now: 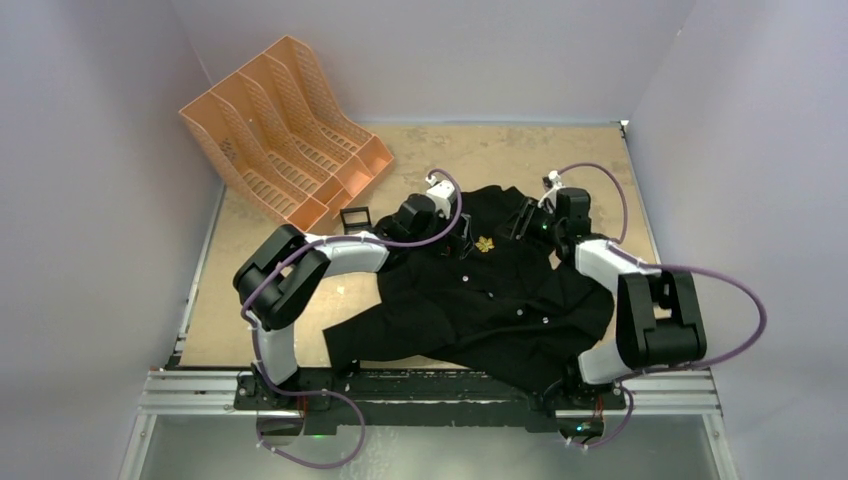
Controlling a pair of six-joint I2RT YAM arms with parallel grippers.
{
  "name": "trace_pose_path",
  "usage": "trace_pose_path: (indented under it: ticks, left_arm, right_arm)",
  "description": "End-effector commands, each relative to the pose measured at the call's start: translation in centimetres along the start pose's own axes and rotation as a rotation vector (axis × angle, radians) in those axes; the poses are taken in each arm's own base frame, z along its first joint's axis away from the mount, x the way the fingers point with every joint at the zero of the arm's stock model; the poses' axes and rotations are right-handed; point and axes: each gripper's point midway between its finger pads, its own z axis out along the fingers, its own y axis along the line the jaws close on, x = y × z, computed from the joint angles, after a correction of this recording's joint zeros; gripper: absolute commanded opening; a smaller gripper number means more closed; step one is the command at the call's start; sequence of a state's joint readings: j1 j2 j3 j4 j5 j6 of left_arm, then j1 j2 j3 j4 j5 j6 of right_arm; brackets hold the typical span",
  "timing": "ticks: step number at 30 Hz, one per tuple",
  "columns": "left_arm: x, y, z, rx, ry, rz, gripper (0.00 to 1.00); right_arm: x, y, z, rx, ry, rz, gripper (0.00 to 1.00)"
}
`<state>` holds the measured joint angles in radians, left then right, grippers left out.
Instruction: Remove the brooch from the garment
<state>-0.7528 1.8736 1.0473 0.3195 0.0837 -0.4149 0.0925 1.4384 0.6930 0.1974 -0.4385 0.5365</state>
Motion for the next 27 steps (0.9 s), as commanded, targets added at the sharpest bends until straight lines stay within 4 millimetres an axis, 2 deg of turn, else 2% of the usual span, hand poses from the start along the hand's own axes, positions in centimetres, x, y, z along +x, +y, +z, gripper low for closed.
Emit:
trace_pose_path:
  ticks: [1, 8, 12, 18, 27]
  left_arm:
    - [-4.2, -2.6, -0.4, 0.106, -0.085, 0.065, 0.94]
    - [-3.6, -4.4, 0.7, 0.201, -0.076, 0.056, 0.77]
    - [-3.3, -5.0, 1.8, 0.236, -0.062, 0.059, 0.65]
    - [-2.8, -5.2, 3.1, 0.263, -0.049, 0.04, 0.53]
    - [0.0, -4.8, 4.7, 0.277, 0.001, -0.035, 0.36]
  right_arm:
    - [-1.8, 0.9, 1.9, -0.064, -0.034, -0.014, 0.44]
    - [1.0, -1.0, 3.9, -0.074, 0.05, 0.041, 0.44]
    - [1.9, -1.3, 4.8, -0.099, 0.08, 0.07, 0.42]
    - [2.2, -2.0, 4.9, -0.062, 0.09, 0.068, 0.42]
    - [3.0, -2.2, 4.9, -0.078, 0.116, 0.067, 0.41]
